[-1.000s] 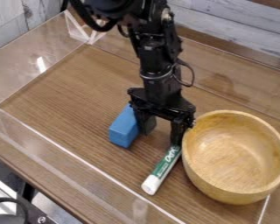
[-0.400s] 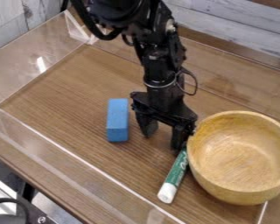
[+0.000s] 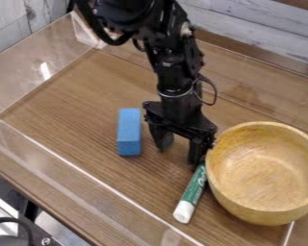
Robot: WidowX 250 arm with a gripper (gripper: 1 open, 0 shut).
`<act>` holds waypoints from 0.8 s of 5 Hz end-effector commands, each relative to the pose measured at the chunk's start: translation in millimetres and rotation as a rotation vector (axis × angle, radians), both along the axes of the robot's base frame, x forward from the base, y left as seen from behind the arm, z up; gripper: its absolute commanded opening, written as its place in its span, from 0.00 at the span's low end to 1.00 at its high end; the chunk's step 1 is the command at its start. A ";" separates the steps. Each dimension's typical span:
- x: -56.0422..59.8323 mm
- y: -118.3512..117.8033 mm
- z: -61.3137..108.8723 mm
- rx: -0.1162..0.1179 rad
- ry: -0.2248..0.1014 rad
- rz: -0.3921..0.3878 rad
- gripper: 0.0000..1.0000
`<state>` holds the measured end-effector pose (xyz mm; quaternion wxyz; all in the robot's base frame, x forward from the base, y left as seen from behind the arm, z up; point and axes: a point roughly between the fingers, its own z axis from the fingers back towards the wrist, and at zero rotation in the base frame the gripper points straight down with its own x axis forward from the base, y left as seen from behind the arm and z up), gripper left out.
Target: Put the green marker in the brown bowl
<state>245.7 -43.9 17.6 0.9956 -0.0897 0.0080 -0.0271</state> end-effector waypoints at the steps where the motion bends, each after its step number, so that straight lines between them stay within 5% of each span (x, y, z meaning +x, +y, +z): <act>1: -3.8 -11.4 3.7 -0.019 0.001 -0.020 1.00; 4: -12.0 -24.5 7.3 -0.035 0.012 -0.009 1.00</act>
